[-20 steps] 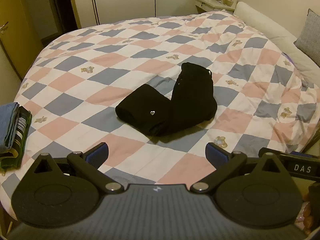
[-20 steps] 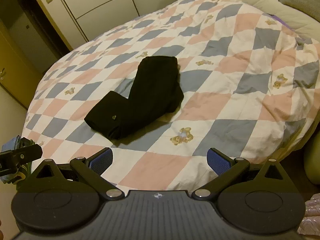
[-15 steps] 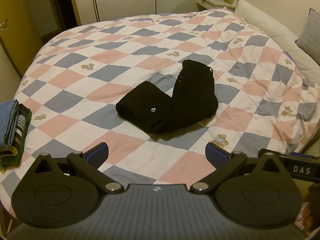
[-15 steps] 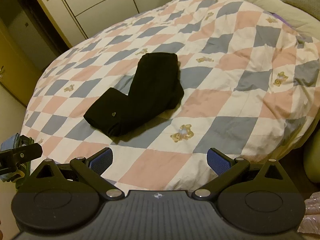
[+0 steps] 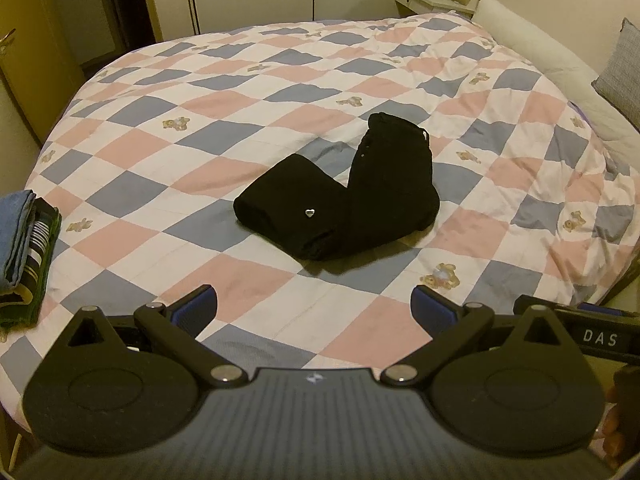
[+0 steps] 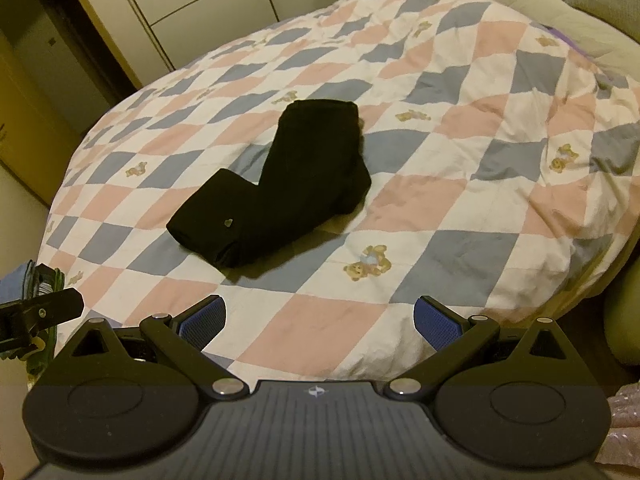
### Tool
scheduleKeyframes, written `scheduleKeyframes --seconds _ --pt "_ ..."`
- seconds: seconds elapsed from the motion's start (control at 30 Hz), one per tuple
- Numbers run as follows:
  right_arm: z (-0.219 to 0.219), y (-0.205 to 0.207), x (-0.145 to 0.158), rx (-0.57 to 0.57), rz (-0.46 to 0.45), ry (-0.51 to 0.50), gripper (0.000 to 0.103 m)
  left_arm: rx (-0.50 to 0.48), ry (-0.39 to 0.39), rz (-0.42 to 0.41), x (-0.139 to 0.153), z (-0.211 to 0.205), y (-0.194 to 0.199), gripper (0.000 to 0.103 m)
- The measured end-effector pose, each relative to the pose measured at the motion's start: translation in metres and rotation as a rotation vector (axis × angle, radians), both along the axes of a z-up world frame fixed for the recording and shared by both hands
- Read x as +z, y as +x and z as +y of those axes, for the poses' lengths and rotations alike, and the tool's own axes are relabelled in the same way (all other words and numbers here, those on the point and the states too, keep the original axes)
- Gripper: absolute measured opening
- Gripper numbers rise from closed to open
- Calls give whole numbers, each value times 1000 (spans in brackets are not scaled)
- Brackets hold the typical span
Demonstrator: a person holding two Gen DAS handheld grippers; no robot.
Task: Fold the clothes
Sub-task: 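Move both grippers toward the folded black trousers on the quilt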
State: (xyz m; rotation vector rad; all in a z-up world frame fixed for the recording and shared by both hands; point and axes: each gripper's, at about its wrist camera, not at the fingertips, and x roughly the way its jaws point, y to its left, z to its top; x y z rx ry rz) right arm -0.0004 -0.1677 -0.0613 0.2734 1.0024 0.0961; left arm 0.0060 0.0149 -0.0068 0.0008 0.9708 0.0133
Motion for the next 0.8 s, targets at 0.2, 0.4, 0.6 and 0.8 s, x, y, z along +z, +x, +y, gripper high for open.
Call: scheduleKeyframes --seconds 0.2,0.4,0.6,0.8 --pt "8 2 0 20 3 -8 103 14 -9 3 1 8 1 102" --pt "14 11 2 30 13 -17 103 19 -17 7 -1 13 5 102" --pt "15 20 1 36 23 -22 103 17 -22 11 -3 14 12 102" --pt "12 35 -2 46 36 -15 103 15 -21 24 -5 8 24 102"
